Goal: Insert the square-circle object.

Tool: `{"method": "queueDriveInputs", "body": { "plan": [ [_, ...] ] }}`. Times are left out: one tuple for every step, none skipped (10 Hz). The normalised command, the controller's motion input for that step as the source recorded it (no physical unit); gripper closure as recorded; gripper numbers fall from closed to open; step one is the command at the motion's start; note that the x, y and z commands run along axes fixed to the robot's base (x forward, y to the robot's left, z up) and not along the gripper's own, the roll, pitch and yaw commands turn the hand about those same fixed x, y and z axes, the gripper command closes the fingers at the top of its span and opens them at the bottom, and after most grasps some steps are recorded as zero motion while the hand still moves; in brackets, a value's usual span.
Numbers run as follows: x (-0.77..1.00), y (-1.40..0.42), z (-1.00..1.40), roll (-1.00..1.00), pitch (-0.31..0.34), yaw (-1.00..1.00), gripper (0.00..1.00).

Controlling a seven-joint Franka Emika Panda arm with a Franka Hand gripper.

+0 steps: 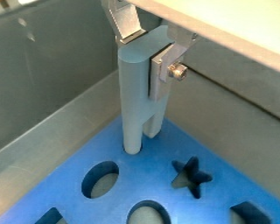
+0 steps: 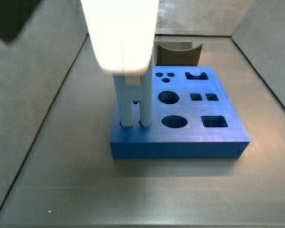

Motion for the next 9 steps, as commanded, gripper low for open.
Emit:
{"method": "queueDriveInputs", "body": {
  "plan": [
    [0.02, 0.00, -0.34, 0.00, 0.000, -0.20, 1.00],
    [0.00, 0.00, -0.26, 0.00, 0.000, -0.11, 1.00],
    [0.00, 0.00, -0.23, 0.00, 0.000, -0.04, 1.00],
    [0.00, 0.00, -0.16, 0.00, 0.000, 0.00, 1.00],
    [0.00, 0.00, -0.18, 0.00, 0.000, 0.00, 1.00],
    [0.00, 0.00, -0.23, 0.00, 0.000, 0.00, 1.00],
    [0.00, 0.00, -0.28, 0.00, 0.000, 0.00, 1.00],
    [0.00, -0.04, -0.15, 0.00, 0.000, -0.03, 1.00],
    [0.00, 0.00, 0.00, 0.00, 0.000, 0.00, 1.00]
  ]
}}
